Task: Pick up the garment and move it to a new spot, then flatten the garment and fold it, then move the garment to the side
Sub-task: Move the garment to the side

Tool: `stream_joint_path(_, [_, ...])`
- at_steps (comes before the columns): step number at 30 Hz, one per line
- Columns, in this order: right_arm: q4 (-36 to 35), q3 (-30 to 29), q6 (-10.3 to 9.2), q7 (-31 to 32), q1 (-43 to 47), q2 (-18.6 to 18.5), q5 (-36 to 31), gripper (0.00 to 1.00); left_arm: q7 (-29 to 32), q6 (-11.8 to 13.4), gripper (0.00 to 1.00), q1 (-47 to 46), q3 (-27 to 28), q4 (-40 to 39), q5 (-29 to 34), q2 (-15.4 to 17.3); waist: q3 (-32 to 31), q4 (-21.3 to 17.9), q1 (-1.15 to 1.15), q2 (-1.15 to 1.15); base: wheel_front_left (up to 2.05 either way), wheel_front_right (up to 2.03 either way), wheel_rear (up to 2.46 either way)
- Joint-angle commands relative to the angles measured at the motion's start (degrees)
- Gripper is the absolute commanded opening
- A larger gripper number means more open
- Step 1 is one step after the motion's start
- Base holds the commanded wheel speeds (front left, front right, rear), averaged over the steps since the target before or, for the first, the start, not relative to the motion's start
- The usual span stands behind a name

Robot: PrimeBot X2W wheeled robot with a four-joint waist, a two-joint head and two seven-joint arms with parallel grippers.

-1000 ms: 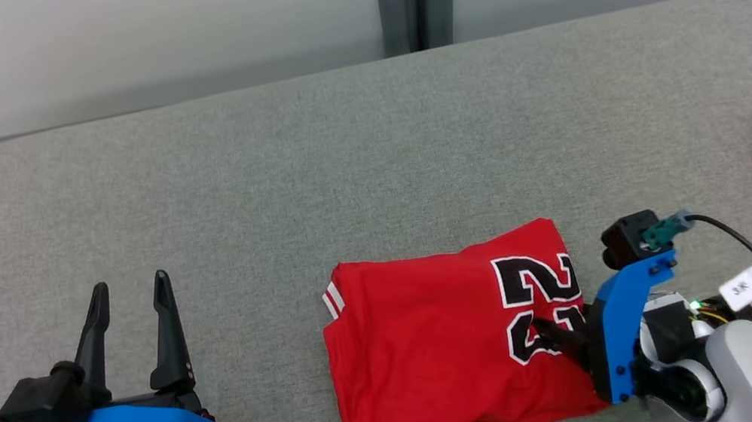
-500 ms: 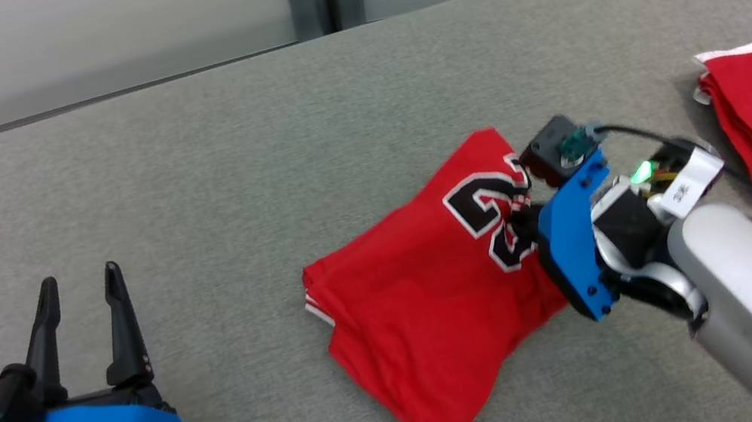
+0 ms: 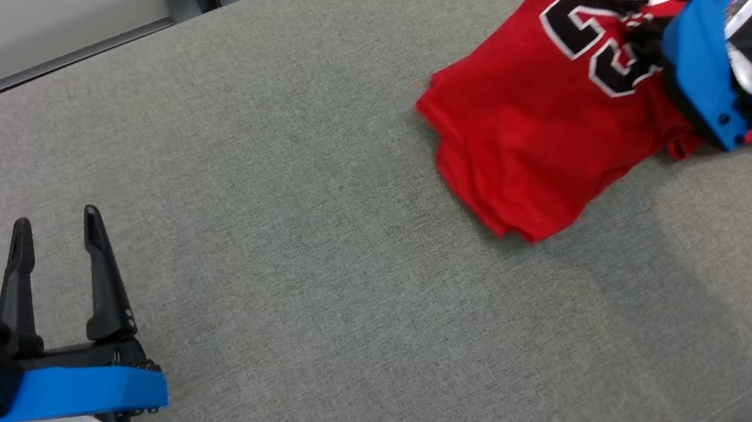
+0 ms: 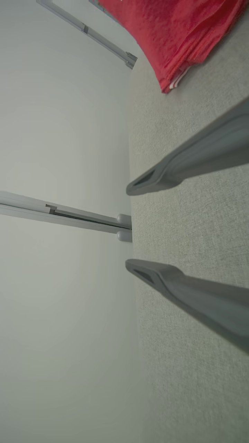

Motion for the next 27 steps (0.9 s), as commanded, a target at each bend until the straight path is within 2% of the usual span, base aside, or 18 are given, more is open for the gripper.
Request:
stream_joint_path(1, [0.4,-0.1,-0.01,0.3,-1.0,-2.0,0.4,0.0,0.3,-0.3,1.0,-1.1,-0.3,-0.3,0.5,0.3,0.4,-0.1,-0.01,0.0,0.0,0.0,0.0])
stream_joint_path(8, [3.2,-1.6,-0.01,-0.1,-0.5,-11.0,-2.0,0.0,2.0,-0.4,1.0,-3.1,-0.7,-1.9,1.5,1.9,3.3,-0.5,-0.01,0.0,0.0,0.0,0.0])
stream_joint_path(12, [7.0,-3.3,-0.01,-4.0,0.1,-13.5,-5.8,0.0,3.4,-0.1,1.0,-4.2,-1.1,-3.4,2.2,3.1,5.6,0.2,-0.01,0.0,0.0,0.0,0.0])
stream_joint_path(14, [10.6,-5.6,-0.01,-5.9,1.4,-13.1,-6.7,0.0,4.1,0.1,1.0,-4.6,-1.1,-4.2,2.6,3.7,6.7,0.7,-0.01,0.0,0.0,0.0,0.0])
stream_joint_path(20, [21.1,-16.0,-0.01,-11.4,3.1,-7.3,-11.9,0.0,6.1,0.1,1.0,-6.0,-0.7,-6.2,3.3,5.8,9.3,1.6,-0.01,0.0,0.0,0.0,0.0])
stream_joint_path(21, [22.4,-17.7,-0.01,-12.3,3.3,-6.1,-13.1,0.23,6.3,0.1,1.0,-6.1,-0.7,-6.3,3.4,6.0,9.4,1.6,-0.01,0.0,0.0,0.0,0.0])
stream_joint_path(22, [23.6,-19.9,-0.01,-13.1,3.4,-4.8,-14.1,1.0,6.4,0.2,1.0,-6.1,-0.7,-6.5,3.4,6.2,9.5,1.6,-0.01,0.0,0.0,0.0,0.0])
stream_joint_path(27, [29.5,-28.5,-0.01,-12.8,4.6,0.6,-19.0,1.0,6.5,0.4,1.0,-5.6,-1.1,-6.3,3.6,6.4,8.6,1.6,-0.01,0.0,0.0,0.0,0.0])
